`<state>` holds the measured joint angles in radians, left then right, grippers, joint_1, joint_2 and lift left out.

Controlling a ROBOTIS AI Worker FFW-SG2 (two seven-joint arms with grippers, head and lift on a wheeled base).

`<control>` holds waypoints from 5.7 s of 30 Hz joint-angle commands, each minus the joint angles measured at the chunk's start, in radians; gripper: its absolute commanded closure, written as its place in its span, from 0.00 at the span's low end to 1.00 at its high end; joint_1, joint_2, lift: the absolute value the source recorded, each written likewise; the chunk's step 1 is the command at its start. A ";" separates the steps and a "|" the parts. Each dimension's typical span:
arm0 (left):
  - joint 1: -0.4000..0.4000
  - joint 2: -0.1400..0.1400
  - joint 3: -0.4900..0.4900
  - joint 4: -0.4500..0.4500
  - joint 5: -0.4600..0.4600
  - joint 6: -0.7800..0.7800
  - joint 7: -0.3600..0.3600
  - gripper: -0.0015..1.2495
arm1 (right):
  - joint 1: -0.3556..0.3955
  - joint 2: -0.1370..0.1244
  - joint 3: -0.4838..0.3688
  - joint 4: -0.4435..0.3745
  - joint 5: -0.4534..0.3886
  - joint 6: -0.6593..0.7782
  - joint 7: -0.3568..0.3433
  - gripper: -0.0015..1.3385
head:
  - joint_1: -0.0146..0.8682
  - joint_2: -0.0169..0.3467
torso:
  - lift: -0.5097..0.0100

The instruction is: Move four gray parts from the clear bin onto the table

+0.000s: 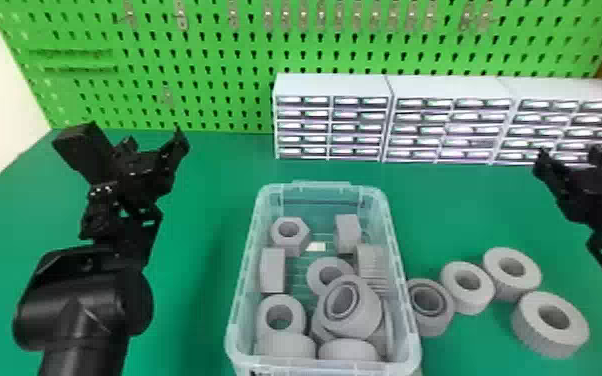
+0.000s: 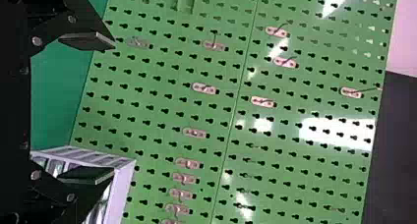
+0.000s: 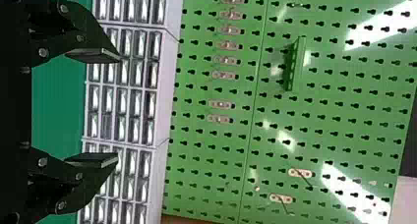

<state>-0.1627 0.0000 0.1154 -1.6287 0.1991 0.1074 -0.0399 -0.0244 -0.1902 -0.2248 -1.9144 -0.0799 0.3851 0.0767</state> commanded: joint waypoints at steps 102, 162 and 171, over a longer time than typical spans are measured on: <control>0.011 -0.003 -0.002 0.013 -0.017 -0.046 -0.001 0.28 | 0.003 0.002 0.009 0.018 -0.003 -0.005 0.000 0.40 | 0.80 0.24 | 0.88; -0.070 -0.003 -0.056 0.021 -0.181 0.095 0.014 0.28 | -0.003 0.003 0.030 0.011 0.026 -0.008 0.000 0.40 | 0.80 0.24 | 0.88; -0.064 -0.003 -0.039 0.021 -0.216 0.084 0.017 0.28 | 0.003 0.003 0.030 0.011 0.026 -0.008 0.000 0.40 | 0.80 0.24 | 0.88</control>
<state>-0.2309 0.0000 0.0677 -1.6076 -0.0042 0.1947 -0.0230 -0.0236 -0.1871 -0.1938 -1.9037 -0.0537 0.3773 0.0767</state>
